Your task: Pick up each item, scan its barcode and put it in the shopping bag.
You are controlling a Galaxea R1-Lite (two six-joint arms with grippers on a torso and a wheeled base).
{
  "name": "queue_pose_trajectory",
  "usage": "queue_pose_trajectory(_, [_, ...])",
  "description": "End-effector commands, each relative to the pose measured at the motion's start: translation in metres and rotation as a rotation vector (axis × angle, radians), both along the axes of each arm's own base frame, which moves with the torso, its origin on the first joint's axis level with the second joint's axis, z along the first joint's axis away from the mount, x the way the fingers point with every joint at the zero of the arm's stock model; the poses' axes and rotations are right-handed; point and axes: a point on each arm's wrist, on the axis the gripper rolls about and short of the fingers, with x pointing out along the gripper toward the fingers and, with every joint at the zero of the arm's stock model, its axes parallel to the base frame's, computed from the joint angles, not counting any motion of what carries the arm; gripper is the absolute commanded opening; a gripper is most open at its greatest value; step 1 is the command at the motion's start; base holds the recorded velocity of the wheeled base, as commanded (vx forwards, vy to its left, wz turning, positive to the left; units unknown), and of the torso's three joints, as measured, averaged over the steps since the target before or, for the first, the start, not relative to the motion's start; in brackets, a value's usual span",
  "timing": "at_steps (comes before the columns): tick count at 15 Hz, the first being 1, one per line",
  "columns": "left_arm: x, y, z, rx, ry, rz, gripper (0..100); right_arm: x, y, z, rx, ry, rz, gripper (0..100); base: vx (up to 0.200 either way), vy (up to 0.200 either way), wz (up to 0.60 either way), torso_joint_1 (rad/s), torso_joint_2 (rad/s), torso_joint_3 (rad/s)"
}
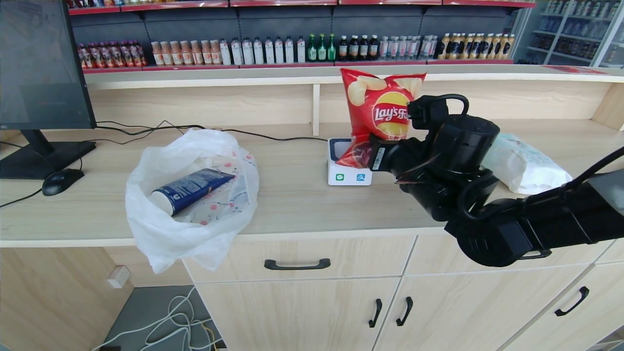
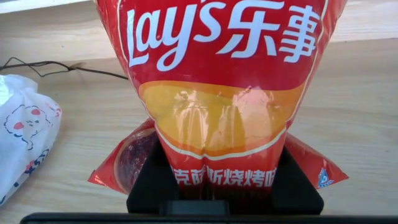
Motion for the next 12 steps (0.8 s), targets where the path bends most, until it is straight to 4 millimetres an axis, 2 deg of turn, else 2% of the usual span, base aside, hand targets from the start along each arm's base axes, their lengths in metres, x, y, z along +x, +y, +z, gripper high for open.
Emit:
queue_pose_trajectory(1, [0.000,0.000,0.000,0.001,-0.001,0.002,0,-0.002,0.000,0.003,0.001,-0.015,-0.002,0,0.000,0.000,0.00,0.000,0.00,0.000])
queue_pose_trajectory(5, [0.000,0.000,0.000,0.000,-0.001,0.002,0,-0.010,-0.005,0.024,-0.004,-0.089,-0.009,0,0.000,0.000,0.00,0.000,0.00,0.000])
queue_pose_trajectory(8, [0.000,0.000,0.000,0.000,-0.001,0.000,0,-0.035,-0.001,0.049,0.017,-0.154,0.077,0,0.000,0.000,0.00,0.000,0.00,0.000])
queue_pose_trajectory(9, [0.000,0.000,0.000,0.001,-0.001,0.000,0,-0.044,-0.004,0.059,0.025,-0.181,0.094,0,0.000,0.000,0.00,0.000,0.00,0.000])
queue_pose_trajectory(12, [0.000,0.000,0.000,0.000,-0.001,0.002,0,-0.060,-0.013,0.068,0.022,-0.200,0.093,0,0.000,0.000,0.00,0.000,0.00,0.000])
